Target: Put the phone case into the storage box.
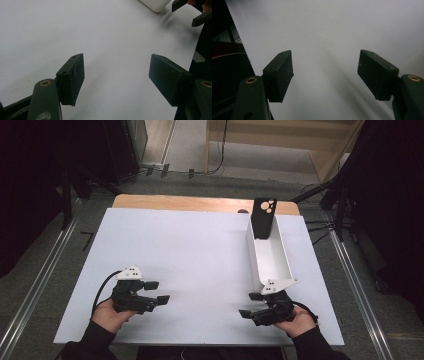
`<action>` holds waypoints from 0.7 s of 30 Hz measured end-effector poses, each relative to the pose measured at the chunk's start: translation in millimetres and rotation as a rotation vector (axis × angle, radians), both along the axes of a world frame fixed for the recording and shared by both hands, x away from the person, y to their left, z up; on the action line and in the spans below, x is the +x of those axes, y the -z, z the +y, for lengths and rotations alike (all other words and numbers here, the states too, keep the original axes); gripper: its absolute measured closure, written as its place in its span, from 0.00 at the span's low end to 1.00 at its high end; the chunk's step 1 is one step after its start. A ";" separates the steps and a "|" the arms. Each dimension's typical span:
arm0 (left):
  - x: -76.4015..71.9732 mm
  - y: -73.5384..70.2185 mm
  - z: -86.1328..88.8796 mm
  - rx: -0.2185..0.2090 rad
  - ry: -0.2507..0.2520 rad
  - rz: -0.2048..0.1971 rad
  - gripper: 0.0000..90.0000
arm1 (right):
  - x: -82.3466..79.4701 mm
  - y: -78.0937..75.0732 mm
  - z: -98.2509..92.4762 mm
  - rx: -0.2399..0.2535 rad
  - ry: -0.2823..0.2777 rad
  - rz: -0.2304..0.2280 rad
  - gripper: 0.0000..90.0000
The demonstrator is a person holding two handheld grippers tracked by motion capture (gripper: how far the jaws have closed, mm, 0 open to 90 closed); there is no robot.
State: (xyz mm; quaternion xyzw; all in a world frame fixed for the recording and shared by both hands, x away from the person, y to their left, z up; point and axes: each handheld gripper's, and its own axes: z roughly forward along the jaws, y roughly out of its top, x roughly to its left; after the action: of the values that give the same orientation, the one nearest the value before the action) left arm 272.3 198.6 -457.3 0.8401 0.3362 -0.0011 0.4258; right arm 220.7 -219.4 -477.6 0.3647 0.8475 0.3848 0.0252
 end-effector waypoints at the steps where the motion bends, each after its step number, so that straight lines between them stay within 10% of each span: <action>1: -0.1 0.0 -0.1 -0.001 -0.001 0.000 0.32 | -0.1 0.7 -1.5 0.002 -0.001 -0.005 0.30; 21: 0.6 0.9 -1.8 -0.003 0.016 0.011 0.32 | -0.4 6.8 -15.6 -0.020 0.033 0.006 0.29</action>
State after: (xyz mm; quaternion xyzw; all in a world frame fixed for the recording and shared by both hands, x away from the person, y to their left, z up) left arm 272.9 196.8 -458.1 0.8421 0.3316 -0.0097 0.4253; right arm 220.3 -235.0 -484.3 0.3796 0.8452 0.3748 0.0328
